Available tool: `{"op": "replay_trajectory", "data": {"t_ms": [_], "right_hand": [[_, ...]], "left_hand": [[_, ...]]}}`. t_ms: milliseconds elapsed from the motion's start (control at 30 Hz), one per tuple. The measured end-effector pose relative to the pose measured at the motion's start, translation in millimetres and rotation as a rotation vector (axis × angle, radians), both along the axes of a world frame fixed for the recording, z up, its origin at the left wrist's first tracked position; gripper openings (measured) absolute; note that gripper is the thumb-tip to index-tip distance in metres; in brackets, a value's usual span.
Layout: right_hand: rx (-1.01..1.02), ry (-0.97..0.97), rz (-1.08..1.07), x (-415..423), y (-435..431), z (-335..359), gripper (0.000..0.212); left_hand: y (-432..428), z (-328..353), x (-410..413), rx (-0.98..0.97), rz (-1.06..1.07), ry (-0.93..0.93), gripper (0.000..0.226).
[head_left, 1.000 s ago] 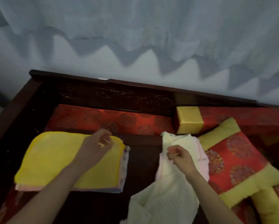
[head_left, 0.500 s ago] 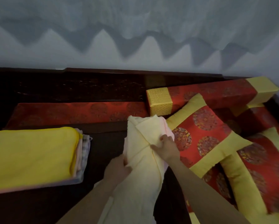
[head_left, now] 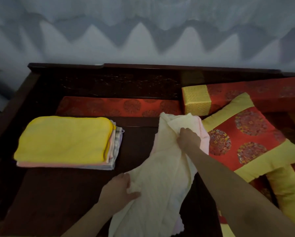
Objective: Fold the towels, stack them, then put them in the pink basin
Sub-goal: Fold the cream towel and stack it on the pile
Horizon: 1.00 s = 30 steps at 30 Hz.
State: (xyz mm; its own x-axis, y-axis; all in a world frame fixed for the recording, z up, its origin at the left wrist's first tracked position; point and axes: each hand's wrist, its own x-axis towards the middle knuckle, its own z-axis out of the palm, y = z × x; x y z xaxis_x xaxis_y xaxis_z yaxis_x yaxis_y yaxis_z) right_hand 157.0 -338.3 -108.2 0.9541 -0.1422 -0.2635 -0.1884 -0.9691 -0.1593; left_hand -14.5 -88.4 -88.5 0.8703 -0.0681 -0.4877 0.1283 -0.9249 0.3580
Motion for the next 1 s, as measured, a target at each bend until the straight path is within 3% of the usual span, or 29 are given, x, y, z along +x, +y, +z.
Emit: {"op": "replay_trajectory", "data": {"t_ms": [100,233,367,433,467,667,733,833,933,1000], "right_hand": [[0.238,-0.148,-0.043,-2,-1,12,0.011],[0.730,-0.365,0.021,-49,-4,60,0.024],[1.077,-0.323,-0.079,-122,-29,85,0.029],[1.016,-0.349,-0.090,-149,-40,82,0.035],[0.917,-0.351,-0.063,-159,-43,78,0.041],[0.380,-0.042,0.124,-168,-27,49,0.034],[0.407,0.026,0.124,-165,-19,45,0.031],[0.488,-0.028,0.104,-161,-12,42,0.018],[0.570,-0.169,0.096,-157,-8,43,0.022],[0.589,-0.292,0.162,-153,-7,48,0.025]], "left_hand": [[1,-6,-17,0.090,-0.044,0.168,0.072],[10,-4,-21,-0.131,0.091,0.074,0.015],[25,25,-16,-0.592,0.654,-0.132,0.007],[31,41,-14,-0.771,0.859,-0.240,0.012],[33,44,-13,-0.770,0.865,-0.267,0.013],[16,37,9,-0.434,0.634,-0.340,0.039],[13,34,17,-0.438,0.645,-0.407,0.042],[14,36,30,-0.501,0.753,-0.494,0.022],[15,54,44,-0.754,0.877,-0.512,0.011],[15,64,55,-0.944,0.755,-0.380,0.024]]}}
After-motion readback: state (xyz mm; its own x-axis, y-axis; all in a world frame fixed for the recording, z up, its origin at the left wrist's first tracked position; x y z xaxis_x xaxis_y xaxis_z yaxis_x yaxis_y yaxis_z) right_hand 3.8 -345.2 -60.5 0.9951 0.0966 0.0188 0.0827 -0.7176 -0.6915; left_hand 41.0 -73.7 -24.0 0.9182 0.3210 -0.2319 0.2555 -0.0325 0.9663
